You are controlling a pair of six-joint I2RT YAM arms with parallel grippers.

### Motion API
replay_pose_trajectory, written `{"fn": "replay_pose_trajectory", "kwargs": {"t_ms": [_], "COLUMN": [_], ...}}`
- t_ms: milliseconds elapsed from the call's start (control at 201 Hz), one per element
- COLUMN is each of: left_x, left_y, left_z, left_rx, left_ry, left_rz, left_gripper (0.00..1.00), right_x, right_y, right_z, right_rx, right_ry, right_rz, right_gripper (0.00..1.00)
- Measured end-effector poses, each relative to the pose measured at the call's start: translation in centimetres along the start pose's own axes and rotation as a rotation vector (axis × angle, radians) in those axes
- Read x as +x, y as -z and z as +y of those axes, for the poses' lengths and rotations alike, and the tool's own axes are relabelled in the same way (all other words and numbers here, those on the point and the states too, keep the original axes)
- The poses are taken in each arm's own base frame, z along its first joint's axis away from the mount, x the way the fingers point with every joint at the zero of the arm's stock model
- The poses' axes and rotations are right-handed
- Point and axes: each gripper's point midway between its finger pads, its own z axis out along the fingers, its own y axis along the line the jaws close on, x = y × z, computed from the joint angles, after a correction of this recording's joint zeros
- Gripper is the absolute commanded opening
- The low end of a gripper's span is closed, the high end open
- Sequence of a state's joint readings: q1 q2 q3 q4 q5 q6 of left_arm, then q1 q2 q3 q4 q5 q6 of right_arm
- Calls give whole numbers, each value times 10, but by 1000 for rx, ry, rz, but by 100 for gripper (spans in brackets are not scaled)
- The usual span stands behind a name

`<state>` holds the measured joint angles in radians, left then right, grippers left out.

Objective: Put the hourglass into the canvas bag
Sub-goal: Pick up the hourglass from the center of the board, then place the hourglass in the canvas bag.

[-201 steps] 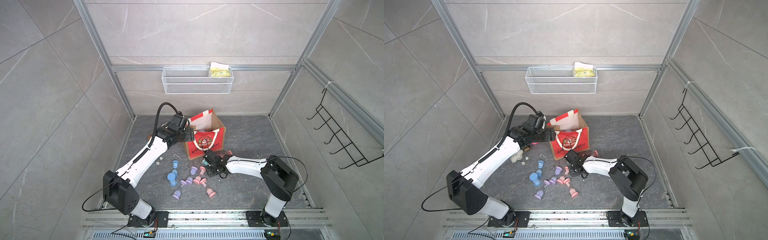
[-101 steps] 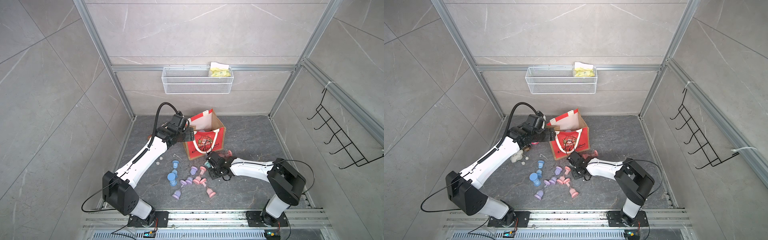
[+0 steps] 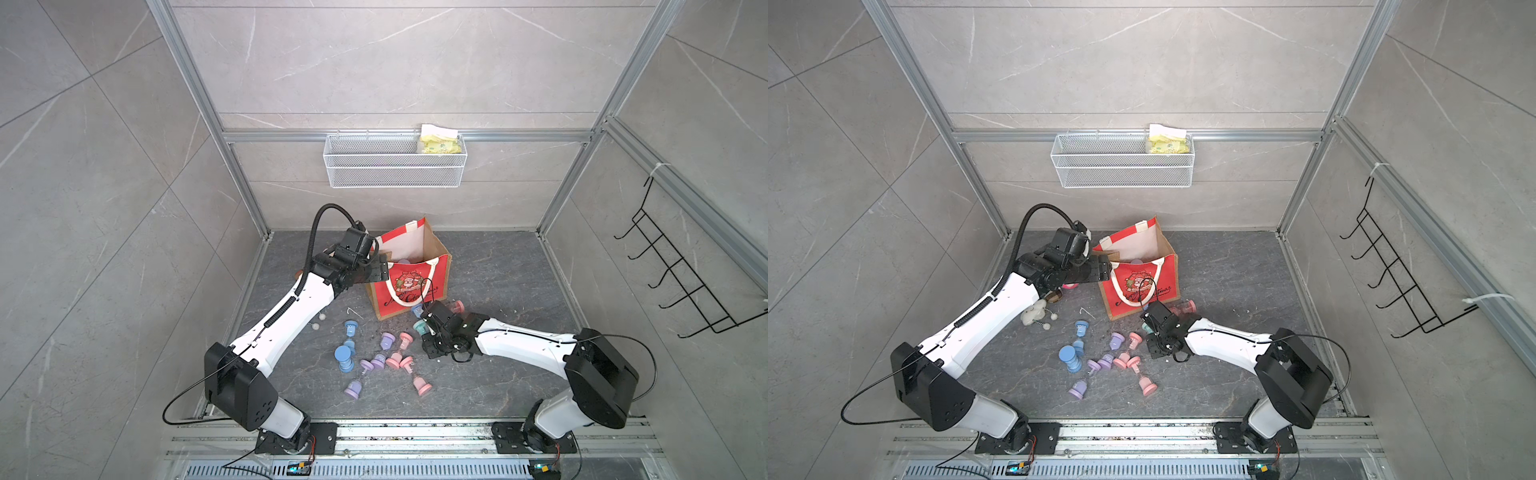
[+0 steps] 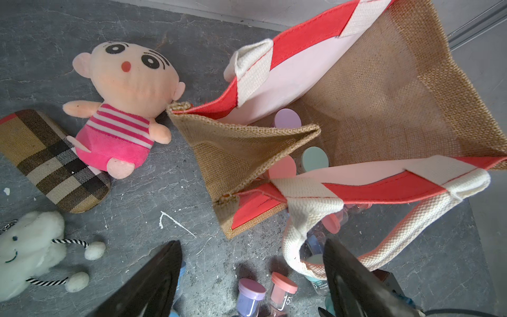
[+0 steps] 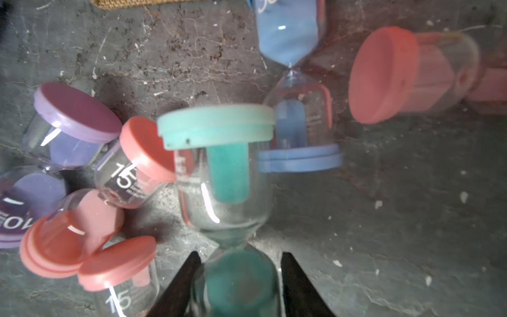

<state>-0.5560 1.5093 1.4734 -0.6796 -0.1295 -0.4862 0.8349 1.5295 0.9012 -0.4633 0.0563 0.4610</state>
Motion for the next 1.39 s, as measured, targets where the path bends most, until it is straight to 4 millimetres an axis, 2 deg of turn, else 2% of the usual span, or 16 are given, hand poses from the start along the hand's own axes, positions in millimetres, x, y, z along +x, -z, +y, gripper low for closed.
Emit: {"fn": "replay_pose_trajectory", "kwargs": {"t_ms": [209, 393, 503, 592, 697, 836, 906, 1010, 1120, 1394], "left_x": [-12, -41, -60, -66, -67, -54, -49, -45, -49, -66], "left_y": [9, 29, 32, 25, 5, -23, -32, -43, -49, -65], "left_z": [-1, -6, -13, -17, -19, -11, -4, 2, 5, 11], "left_rx": [-5, -21, -24, -32, -56, -116, -153, -195, -215, -217], "left_ry": [-6, -27, -39, -54, -63, -70, -66, -59, -43, 21], "left_rz": [-36, -103, -131, -115, -73, -6, 16, 31, 23, -11], "left_gripper": [91, 94, 95, 95, 95, 95, 95, 95, 95, 93], "right_x": [-2, -4, -10, -20, -37, -70, -88, -117, -147, -211], "right_y": [38, 76, 100, 123, 151, 187, 198, 203, 199, 170], "right_z": [-7, -8, -7, -5, -1, 11, 19, 27, 29, -1], "right_rx": [-26, -52, -68, -79, -93, -128, -142, -150, -150, -98], "right_ry": [-45, -71, -83, -92, -98, -104, -107, -117, -144, -217], "right_rz": [-53, -101, -135, -173, -225, -303, -331, -352, -361, -392], "right_gripper": [2, 1, 0, 0, 0, 0, 0, 0, 0, 0]}}
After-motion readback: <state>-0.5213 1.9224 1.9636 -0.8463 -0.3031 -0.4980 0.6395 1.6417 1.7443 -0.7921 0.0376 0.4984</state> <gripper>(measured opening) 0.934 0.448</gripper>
